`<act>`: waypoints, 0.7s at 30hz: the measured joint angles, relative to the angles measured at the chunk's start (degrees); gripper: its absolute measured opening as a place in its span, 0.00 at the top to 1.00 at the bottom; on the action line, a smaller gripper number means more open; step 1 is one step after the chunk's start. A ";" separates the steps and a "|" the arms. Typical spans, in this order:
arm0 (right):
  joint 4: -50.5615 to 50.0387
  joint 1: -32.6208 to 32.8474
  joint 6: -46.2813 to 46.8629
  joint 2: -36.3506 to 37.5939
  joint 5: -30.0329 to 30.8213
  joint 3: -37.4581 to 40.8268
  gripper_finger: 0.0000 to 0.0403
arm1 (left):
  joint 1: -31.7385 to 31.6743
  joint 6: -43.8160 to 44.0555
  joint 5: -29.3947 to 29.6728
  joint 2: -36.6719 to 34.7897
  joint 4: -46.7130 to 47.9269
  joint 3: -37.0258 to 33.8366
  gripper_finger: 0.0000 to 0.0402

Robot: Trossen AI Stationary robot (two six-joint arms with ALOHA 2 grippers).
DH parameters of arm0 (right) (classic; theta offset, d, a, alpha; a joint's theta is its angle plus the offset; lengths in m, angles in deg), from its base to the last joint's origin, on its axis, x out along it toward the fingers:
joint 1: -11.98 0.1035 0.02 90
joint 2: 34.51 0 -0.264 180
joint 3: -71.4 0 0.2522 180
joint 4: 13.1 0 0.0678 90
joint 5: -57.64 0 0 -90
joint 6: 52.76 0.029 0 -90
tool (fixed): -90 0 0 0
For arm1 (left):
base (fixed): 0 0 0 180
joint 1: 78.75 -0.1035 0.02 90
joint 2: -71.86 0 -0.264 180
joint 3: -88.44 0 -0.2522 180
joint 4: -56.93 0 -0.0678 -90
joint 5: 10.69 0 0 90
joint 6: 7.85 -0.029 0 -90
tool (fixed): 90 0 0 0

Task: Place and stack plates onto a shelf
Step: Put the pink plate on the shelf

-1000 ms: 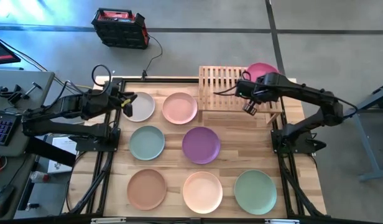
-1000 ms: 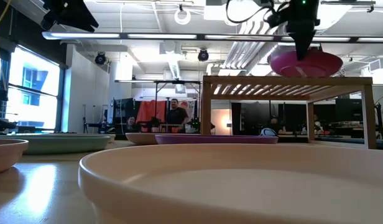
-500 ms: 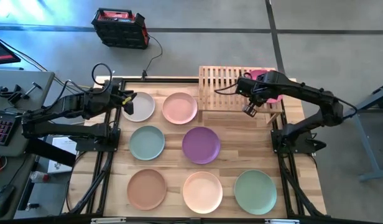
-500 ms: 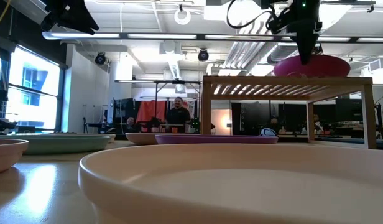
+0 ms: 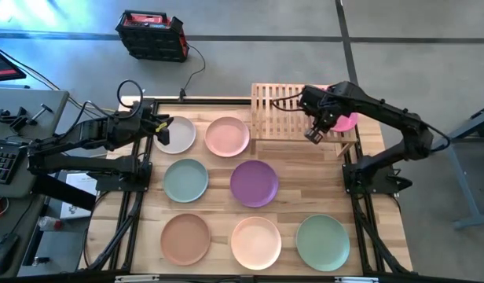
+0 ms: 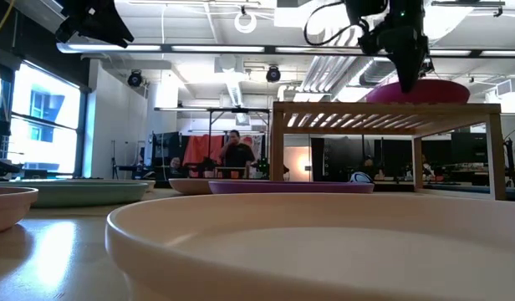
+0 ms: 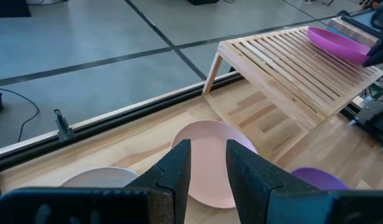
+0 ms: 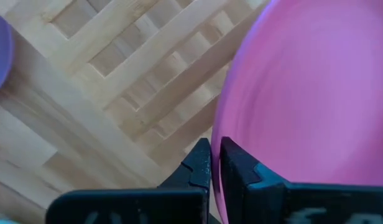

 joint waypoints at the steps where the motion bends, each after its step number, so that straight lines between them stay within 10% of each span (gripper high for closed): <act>1: -0.08 -0.39 -0.12 -0.47 -0.71 0.00 1.00 | 0.00 0.02 -0.03 0.00 0.00 0.00 0.78; 21: 1.22 -1.33 -1.20 -1.83 -1.65 0.00 1.00 | 0.00 0.00 -1.14 0.00 0.17 0.00 0.78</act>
